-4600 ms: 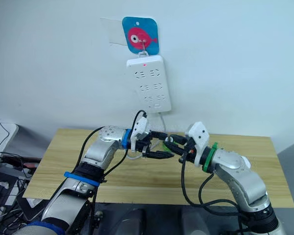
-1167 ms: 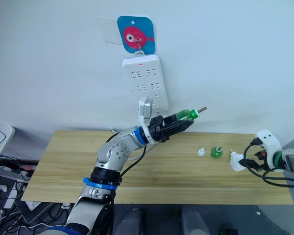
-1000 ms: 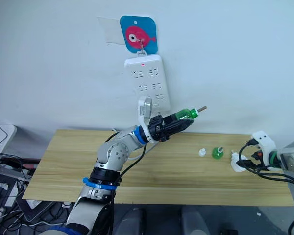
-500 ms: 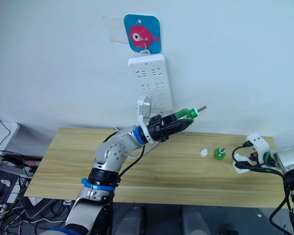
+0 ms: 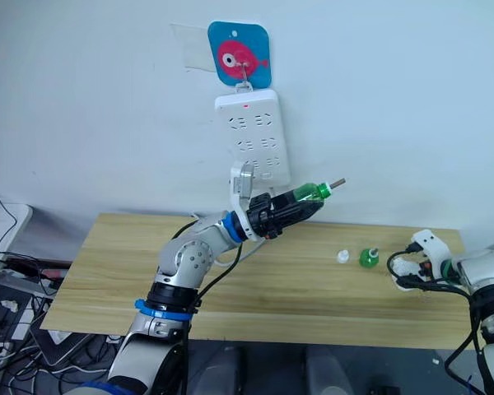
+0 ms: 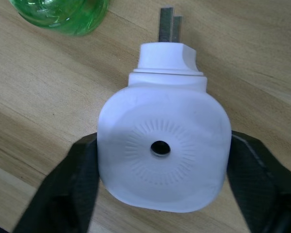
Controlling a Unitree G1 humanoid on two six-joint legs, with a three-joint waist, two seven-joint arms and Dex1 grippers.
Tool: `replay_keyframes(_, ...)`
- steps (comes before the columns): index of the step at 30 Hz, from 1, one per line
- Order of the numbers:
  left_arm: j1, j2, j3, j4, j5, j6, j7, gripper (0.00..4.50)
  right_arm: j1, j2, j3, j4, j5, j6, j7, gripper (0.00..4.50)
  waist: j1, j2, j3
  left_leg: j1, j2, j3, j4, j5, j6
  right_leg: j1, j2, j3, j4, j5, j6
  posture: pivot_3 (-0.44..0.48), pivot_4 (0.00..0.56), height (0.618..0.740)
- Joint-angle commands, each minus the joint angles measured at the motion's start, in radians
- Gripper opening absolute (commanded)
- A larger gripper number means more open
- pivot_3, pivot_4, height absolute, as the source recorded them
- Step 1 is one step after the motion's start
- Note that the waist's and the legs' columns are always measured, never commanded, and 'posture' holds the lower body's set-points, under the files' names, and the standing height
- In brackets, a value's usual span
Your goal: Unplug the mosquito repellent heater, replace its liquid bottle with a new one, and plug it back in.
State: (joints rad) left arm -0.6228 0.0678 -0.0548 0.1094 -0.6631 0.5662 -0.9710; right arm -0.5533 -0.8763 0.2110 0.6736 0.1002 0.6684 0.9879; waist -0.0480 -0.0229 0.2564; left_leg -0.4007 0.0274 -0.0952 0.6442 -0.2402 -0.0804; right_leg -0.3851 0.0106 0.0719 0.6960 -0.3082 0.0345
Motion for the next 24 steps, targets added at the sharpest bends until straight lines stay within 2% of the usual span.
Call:
replay_keyframes(1,-0.004,-0.007,-0.009,-0.048,-0.013,-0.008,-0.008,2.29,-0.004,0.004,-0.028,0.01,-0.005,-0.005,0.015,2.97,0.001,-0.003,0.002,0.0,0.0,0.0,0.0,0.0,0.0,0.0,0.0,0.0,0.0,0.0,0.0,0.047,0.255,0.74)
replay_keyframes(6,-0.011,-0.015,-0.016,-0.04,-0.011,-0.014,-0.009,2.29,0.028,-0.035,-0.064,-0.048,0.013,0.024,0.046,2.97,0.014,-0.002,0.003,-0.001,0.0,-0.001,0.0,0.0,0.0,0.0,0.0,-0.001,0.0,0.0,0.0,0.057,0.252,0.74)
replay_keyframes(12,-0.004,-0.004,-0.017,-0.033,-0.013,-0.021,-0.028,2.29,0.175,-0.19,-0.22,-0.302,0.125,0.195,0.121,2.97,0.024,0.005,0.007,-0.002,-0.003,-0.001,0.0,0.0,0.0,-0.001,-0.004,-0.001,-0.001,0.0,0.0,0.047,0.242,0.74)
replay_keyframes(15,0.002,0.001,-0.022,-0.029,-0.014,-0.02,-0.043,2.29,0.281,-0.259,-0.327,-0.477,0.243,0.34,0.185,2.97,0.022,0.005,0.007,-0.003,-0.003,-0.002,-0.001,0.0,0.0,-0.001,-0.004,-0.002,-0.001,0.0,0.001,0.029,0.237,0.74)
replay_keyframes(19,0.008,0.027,-0.044,-0.02,-0.023,0.008,-0.11,2.29,0.378,-0.27,-0.575,-0.723,0.512,0.711,0.244,2.97,0.013,0.006,0.006,-0.002,-0.002,-0.002,-0.001,0.0,0.0,0.0,-0.003,-0.002,-0.001,0.0,0.001,-0.001,0.22,0.74)
replay_keyframes(22,0.004,0.049,-0.055,-0.01,-0.025,0.023,-0.155,2.29,0.386,-0.238,-0.701,-0.803,0.641,0.885,0.221,2.97,0.011,0.006,0.006,-0.001,-0.002,-0.001,0.0,0.0,0.0,0.0,-0.002,-0.001,0.0,0.0,0.001,-0.022,0.214,0.74)
replay_keyframes(24,-0.006,0.065,-0.066,0.002,-0.027,0.036,-0.195,2.29,0.393,-0.228,-0.777,-0.811,0.804,0.94,0.19,2.97,0.013,0.006,0.006,-0.001,-0.002,-0.001,0.0,0.0,0.0,0.0,-0.002,-0.002,0.0,0.0,0.001,-0.031,0.211,0.74)
